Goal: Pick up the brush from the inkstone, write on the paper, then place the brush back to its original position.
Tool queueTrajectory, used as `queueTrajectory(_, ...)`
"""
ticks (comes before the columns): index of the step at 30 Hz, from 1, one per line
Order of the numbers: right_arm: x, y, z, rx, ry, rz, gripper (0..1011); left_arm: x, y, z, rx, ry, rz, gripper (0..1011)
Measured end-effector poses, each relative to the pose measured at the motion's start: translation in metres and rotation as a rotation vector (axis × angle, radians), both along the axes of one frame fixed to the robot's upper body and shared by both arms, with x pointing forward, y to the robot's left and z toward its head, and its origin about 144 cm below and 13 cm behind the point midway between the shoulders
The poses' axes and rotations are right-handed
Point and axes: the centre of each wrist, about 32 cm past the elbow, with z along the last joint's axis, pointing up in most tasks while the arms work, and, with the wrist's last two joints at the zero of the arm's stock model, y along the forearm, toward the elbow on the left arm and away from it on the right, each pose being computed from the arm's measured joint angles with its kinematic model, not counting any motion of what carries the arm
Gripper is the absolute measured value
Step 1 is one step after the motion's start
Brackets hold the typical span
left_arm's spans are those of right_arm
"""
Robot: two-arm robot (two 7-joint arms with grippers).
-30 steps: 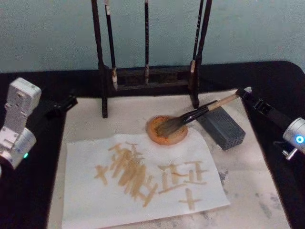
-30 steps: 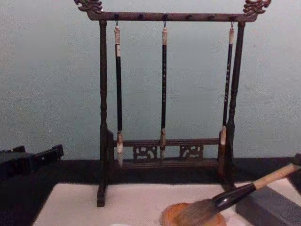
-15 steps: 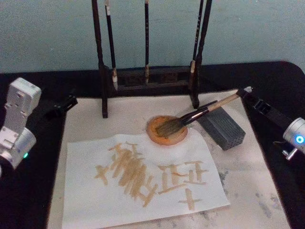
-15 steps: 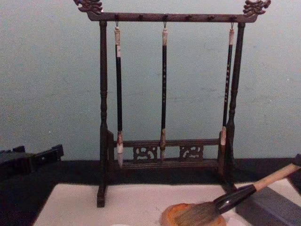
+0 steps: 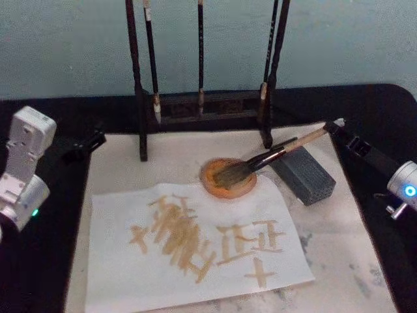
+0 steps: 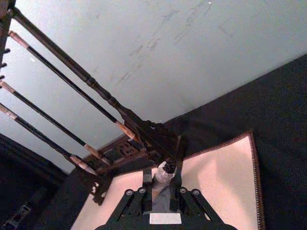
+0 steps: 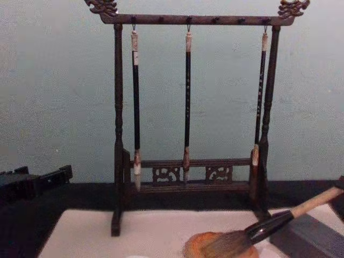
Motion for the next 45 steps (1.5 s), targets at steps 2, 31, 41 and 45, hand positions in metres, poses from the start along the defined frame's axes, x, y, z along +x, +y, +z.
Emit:
queueTrajectory(2,0.0,-0.001,-0.001,0.017,-0.001,0.0,216,0.0,0.0,0.0,0.0,0.0,0.0,1002)
queueTrajectory(31,-0.02,-0.006,0.034,0.066,-0.159,0.068,171,0.0,0.0,0.0,0.0,0.0,0.0,1002)
queueTrajectory(41,-0.037,0.01,0.056,-0.037,-0.268,0.134,171,0.0,0.0,0.0,0.0,0.0,0.0,1000)
queueTrajectory(45,-0.046,0.017,0.066,-0.085,-0.315,0.153,171,0.0,0.0,0.0,0.0,0.0,0.0,1002)
